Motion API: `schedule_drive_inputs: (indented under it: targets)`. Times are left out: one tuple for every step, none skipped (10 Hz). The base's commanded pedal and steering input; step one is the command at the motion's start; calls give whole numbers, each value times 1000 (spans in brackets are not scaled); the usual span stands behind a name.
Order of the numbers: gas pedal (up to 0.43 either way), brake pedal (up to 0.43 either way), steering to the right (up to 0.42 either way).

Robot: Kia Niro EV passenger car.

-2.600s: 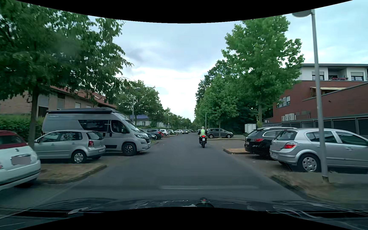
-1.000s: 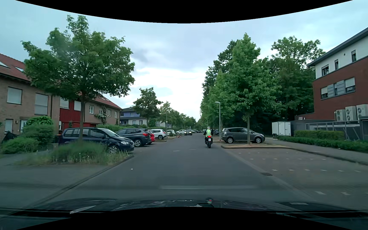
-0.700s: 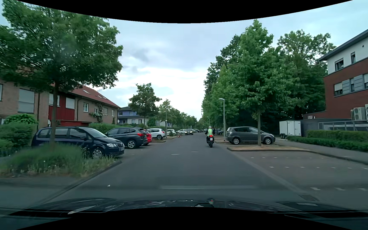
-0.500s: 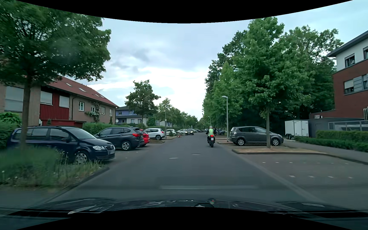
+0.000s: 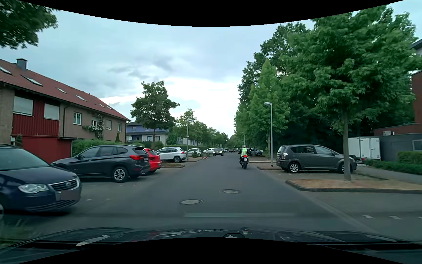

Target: Follow the waypoints while adhering to traffic rules and regulations

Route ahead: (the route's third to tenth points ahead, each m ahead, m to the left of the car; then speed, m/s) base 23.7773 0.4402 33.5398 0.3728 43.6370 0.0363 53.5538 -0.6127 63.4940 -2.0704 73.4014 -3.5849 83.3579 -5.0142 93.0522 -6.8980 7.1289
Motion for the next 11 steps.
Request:
schedule_drive_inputs:
  targets:
    - [130,0,-5]
    - [130,0,-4]
    - [130,0,1]
    - [130,0,9]
    - [130,0,10]
    - [130,0,10]
    - [130,0,10]
    - [130,0,10]
    - [130,0,9]
    - [130,0,9]
    - [130,0,9]
